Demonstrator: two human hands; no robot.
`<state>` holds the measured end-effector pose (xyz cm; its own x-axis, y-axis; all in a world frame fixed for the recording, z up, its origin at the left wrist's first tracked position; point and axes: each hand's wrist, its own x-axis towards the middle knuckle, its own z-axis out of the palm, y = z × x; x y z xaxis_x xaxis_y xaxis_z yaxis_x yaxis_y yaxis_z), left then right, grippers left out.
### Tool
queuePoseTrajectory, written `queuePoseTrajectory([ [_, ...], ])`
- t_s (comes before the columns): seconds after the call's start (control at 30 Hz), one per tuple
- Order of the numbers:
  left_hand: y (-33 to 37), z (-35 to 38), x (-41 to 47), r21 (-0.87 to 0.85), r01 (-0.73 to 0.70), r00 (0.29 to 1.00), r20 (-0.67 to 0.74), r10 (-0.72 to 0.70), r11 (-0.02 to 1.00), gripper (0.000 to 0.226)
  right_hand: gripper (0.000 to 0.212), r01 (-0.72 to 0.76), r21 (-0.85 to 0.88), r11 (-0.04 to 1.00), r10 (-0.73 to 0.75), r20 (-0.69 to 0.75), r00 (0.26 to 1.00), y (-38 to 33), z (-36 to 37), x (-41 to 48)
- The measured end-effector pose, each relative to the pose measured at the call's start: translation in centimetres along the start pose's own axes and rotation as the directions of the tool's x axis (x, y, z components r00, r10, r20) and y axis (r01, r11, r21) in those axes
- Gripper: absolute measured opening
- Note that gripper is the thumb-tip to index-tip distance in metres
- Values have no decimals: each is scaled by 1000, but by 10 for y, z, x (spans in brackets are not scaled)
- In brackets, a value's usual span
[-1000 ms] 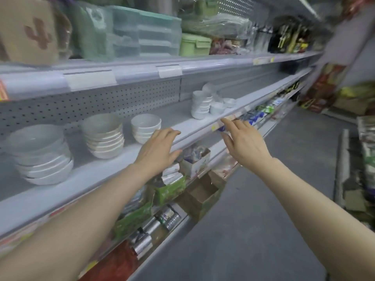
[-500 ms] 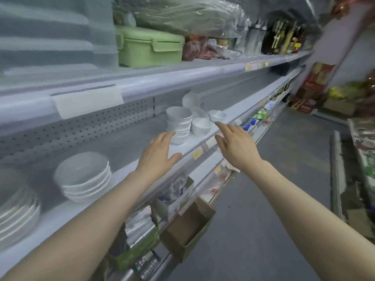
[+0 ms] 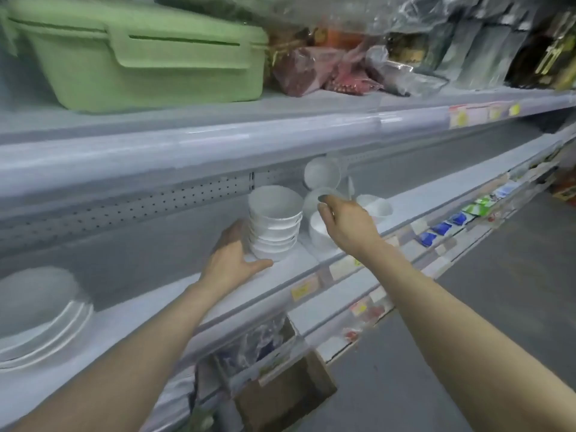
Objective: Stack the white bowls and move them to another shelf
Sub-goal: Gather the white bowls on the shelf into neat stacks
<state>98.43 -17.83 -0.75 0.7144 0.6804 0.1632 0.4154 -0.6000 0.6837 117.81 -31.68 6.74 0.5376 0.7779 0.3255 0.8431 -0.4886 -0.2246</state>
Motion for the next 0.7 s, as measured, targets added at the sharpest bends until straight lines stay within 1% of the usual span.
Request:
queuePoseTrajectory([
  [0.07,4,13,12,-76,117,993,22,-116,990,93,36,4,94,996,-14,112,994,5,4,26],
  [0.1,8,19,17,-120,147,989,12,-146,982,89,40,-6,154,988,-21,172,985,7,6,38],
  [0.17,12,33,26,-205,196,979,-22,-205,959,79,48,-78,310,947,-21,306,952,6,5,57],
  [0.2,11,42,30,-224,220,971,-40,-234,949,82,52,-124,366,922,-26,379,925,5,6,64],
  [0.27,12,55,31,-252,253,957,-74,-279,934,92,50,-149,405,902,-76,488,869,3,11,74],
  [0.3,13,59,30,-271,243,952,-115,-282,931,91,45,-132,403,906,-105,513,852,3,17,77],
  [0.4,13,64,28,-277,242,937,-184,-298,930,87,32,-80,387,919,-132,492,861,0,28,83],
  [0.5,14,62,21,-286,245,923,-225,-313,926,92,31,-40,364,931,-151,481,864,-8,32,84],
  [0.6,9,54,10,-289,279,901,-250,-354,916,88,29,40,306,951,-185,460,868,-25,38,84],
  [0.7,-1,42,-7,-282,287,879,-302,-369,915,88,29,91,303,949,-232,472,851,-47,46,82],
])
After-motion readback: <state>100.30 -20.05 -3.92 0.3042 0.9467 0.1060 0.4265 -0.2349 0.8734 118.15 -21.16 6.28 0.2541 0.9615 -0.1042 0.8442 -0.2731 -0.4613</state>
